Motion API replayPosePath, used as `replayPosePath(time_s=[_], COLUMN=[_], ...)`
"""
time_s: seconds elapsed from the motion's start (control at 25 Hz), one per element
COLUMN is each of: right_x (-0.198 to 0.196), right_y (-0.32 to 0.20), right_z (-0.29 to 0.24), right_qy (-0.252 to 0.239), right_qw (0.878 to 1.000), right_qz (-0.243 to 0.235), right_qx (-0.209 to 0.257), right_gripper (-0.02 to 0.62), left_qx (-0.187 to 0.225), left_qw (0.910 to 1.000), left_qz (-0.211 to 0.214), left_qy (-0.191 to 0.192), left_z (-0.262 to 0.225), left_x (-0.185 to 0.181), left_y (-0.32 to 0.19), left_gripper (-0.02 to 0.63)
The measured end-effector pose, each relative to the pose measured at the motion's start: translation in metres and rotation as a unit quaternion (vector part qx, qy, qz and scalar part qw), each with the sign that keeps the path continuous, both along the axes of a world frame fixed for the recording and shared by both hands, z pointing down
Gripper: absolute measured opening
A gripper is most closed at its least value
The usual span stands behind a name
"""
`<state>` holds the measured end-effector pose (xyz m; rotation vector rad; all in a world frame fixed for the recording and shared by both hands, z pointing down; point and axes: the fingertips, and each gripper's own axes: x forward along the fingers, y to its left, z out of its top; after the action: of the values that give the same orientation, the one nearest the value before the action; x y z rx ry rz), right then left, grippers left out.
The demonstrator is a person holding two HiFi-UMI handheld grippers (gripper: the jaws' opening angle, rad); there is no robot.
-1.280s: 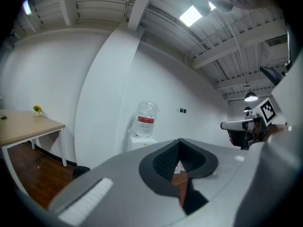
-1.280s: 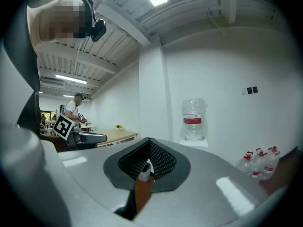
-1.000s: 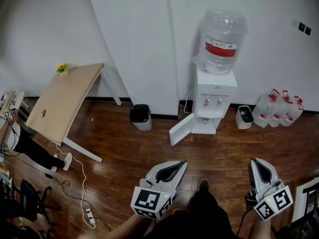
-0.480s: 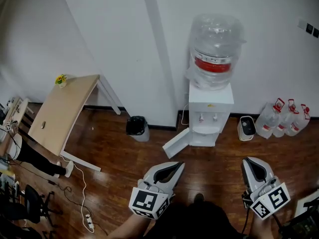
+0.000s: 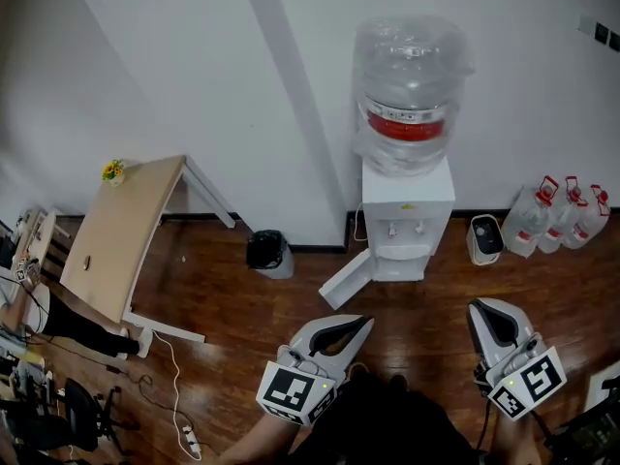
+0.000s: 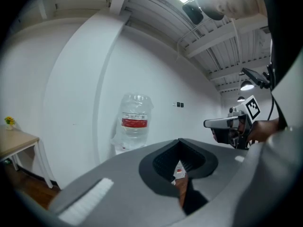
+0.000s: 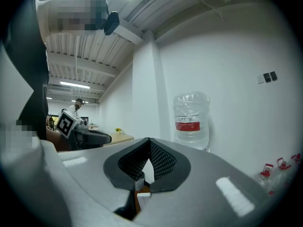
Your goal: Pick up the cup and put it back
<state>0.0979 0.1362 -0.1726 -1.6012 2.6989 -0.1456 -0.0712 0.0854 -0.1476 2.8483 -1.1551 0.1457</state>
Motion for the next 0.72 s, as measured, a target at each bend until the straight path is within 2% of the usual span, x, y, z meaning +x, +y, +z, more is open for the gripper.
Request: replayPosePath(time_s=[0.36, 0.72], right_x=[-0.023, -0.043], right_y=[-0.033, -0.057], right_z=[-0.003, 0.011], right_qy=[0.008, 0.002], right_qw=[1.000, 0.999], right_qz=[0.023, 0.043], right_qx=[-0.009, -0.009], right_gripper=[0.001, 0.002], left_qx=[0.021, 0.003], left_qw=[0.9976, 0.9985], left_qz=[0.063, 0.048], left_qy=[0.017, 0.027], left_z=[-0.003, 0.019], left_x=[-0.002, -0.022], left_y=[-0.032, -0.072], left_gripper=[0.002, 0.002])
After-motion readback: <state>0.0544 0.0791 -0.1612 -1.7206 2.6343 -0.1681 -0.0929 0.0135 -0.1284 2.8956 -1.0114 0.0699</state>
